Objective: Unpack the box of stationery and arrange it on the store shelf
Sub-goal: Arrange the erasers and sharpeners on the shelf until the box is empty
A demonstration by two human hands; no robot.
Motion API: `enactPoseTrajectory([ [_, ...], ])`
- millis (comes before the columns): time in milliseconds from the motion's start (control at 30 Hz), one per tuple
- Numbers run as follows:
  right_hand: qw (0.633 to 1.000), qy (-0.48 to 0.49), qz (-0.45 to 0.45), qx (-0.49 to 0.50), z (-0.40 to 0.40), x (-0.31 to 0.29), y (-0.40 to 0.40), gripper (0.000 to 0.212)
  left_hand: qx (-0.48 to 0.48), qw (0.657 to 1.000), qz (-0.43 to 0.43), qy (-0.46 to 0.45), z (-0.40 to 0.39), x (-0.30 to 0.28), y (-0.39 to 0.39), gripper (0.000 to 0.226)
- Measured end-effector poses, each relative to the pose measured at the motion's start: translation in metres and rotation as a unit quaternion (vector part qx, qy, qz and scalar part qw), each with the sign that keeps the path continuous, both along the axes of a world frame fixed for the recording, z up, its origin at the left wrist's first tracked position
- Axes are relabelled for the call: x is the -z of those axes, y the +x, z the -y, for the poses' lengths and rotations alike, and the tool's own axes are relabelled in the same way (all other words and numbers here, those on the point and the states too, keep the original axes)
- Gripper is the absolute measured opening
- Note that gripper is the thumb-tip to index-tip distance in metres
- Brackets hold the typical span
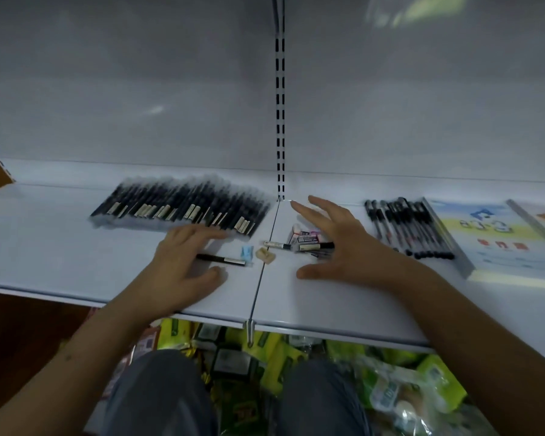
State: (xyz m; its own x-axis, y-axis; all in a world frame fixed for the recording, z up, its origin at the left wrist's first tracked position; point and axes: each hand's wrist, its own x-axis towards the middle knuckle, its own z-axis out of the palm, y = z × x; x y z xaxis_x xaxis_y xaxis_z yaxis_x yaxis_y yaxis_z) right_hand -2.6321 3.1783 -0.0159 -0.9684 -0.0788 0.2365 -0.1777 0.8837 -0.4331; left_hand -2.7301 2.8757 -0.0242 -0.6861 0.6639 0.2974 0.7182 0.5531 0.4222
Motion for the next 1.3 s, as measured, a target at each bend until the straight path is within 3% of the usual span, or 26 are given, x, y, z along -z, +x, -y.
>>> enactPoseTrajectory([
  [67,1.000,-0.013,0.006,-0.021,-0.002,-0.001,0.002,0.099,-0.035,0.999,-0.025,-0.012,0.011,0.003,-0.006,0.052],
  [200,0.999,-0.045,-0.010,-0.005,-0.012,-0.009,0.006,0.083,-0.109,0.994,0.019,0.009,0.016,0.004,-0.008,0.037],
  [333,0.994,-0.095,-0.026,0.053,-0.033,-0.023,0.020,0.033,-0.083,0.996,0.023,0.037,0.013,0.001,-0.008,0.012],
  [467,0.997,-0.024,-0.005,0.077,-0.054,-0.017,0.036,0.016,-0.058,0.988,0.064,0.130,0.008,-0.008,0.002,0.020],
  [600,0.996,0.044,0.007,0.074,-0.059,-0.005,0.039,0.006,-0.047,0.948,0.181,0.257,-0.001,-0.020,0.003,0.018],
  [767,0.987,-0.102,-0.087,0.087,-0.050,-0.014,0.040,0.004,-0.012,0.875,0.286,0.390,-0.026,-0.040,0.006,0.019],
  [833,0.969,-0.198,-0.094,0.113,-0.048,-0.017,0.042,0.007,0.009,0.838,0.328,0.436,-0.035,-0.047,0.005,0.021],
  [900,0.937,-0.304,-0.111,0.129,-0.045,-0.020,0.044,0.008,0.000,0.830,0.326,0.452,-0.046,-0.053,0.003,0.017],
  [967,0.903,-0.389,-0.128,0.133,-0.044,-0.022,0.044,0.009,-0.019,0.861,0.270,0.430,-0.062,-0.060,0.007,0.016],
  [1067,0.849,-0.490,-0.149,0.126,-0.046,-0.018,0.040,0.012,0.053,0.922,0.176,0.340,-0.088,-0.071,0.023,0.017],
  [1167,0.790,-0.577,-0.164,0.128,-0.051,-0.015,0.040,0.032,0.127,0.987,0.035,0.094,-0.114,-0.066,0.032,0.014],
  [1233,0.762,-0.605,-0.182,0.142,-0.053,-0.015,0.039,0.028,0.151,0.986,-0.033,-0.057,-0.130,-0.055,0.037,0.016],
  [1300,0.742,-0.621,-0.195,0.158,-0.054,-0.015,0.038,0.019,0.148,0.976,-0.085,-0.136,-0.143,-0.043,0.039,0.018],
])
